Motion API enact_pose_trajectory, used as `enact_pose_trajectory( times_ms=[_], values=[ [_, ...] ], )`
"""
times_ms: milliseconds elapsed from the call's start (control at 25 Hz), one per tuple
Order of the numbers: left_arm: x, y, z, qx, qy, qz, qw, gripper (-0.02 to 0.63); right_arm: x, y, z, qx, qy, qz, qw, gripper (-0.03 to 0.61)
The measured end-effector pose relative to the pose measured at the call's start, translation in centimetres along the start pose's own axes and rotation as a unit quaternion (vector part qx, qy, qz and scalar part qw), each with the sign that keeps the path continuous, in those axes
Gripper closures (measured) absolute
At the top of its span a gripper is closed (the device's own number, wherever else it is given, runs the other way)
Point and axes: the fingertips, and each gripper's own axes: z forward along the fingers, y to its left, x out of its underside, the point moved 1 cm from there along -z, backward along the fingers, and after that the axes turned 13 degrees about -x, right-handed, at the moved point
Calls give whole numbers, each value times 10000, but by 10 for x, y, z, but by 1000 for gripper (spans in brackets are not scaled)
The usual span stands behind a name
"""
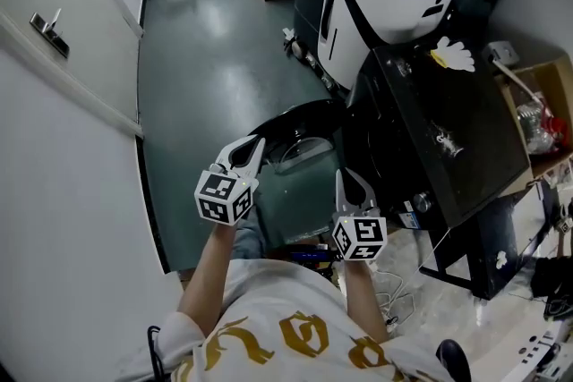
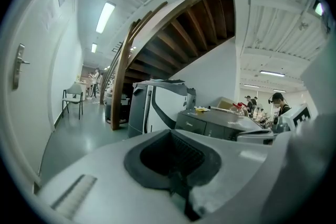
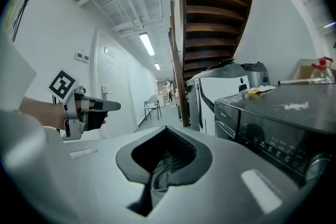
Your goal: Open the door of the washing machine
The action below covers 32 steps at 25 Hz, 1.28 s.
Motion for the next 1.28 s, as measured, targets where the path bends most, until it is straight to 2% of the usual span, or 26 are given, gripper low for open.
enact_pose_trajectory(
  times_ms=[160,840,1040,1280],
  values=[
    [4,2,-3,-47,36,154,9999,614,-1,7,3,-59,-1,-22,10000,572],
    [14,13,-3,-113,186,175,9996,614,3,2,10,-85,81,36,9999,572],
    [17,21,-6,-259,191,75,9995,614,1,0,9,-114,98,13,9999,572],
    [19,16,0,-240,203,-15,9995,614,2,-7,2,-59,159,7,9999,572]
  ],
)
